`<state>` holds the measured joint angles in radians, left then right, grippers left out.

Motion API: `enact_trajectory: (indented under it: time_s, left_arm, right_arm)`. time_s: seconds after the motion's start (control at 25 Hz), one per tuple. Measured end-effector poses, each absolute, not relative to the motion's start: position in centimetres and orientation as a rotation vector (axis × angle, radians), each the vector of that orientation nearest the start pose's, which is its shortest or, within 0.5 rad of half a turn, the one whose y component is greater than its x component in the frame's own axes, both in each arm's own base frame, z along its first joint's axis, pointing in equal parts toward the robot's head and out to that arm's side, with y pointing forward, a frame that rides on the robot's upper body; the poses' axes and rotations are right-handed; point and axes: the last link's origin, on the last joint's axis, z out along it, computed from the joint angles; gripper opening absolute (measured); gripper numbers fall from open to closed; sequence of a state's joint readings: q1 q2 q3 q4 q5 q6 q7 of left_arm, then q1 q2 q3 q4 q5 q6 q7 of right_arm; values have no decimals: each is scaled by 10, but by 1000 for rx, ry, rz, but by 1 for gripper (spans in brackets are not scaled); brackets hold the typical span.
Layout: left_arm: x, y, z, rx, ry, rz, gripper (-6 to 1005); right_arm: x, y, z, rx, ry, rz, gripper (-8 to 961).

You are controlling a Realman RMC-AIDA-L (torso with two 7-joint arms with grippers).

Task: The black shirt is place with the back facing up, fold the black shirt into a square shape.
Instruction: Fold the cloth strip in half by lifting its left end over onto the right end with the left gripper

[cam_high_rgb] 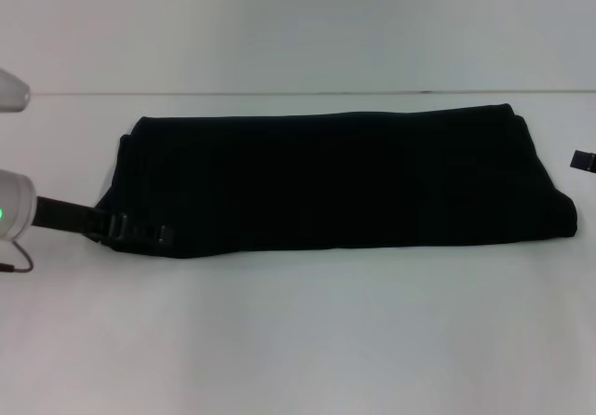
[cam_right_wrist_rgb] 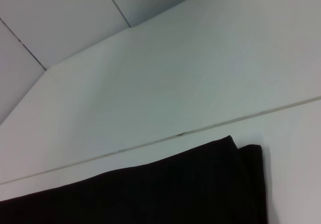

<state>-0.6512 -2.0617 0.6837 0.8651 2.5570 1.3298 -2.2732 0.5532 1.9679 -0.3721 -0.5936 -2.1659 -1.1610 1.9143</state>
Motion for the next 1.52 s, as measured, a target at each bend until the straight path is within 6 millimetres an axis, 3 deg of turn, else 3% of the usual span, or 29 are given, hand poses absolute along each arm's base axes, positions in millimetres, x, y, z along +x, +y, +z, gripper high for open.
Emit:
enact_trajectory:
  time_s: [0.24,1.04,1.52]
  left_arm:
    - [-280,385,36,-2322,-1393,-74,887]
    - [-304,386,67,-2155,-1331,-21,888]
    - [-310,380,51,-2178,-1383,-2,887]
  right_arm:
    - [350,375,79,-1945,1384,619,683]
    - [351,373,76,-1944,1396,622,682]
    - [351,373,75,-1945,1399,622,682]
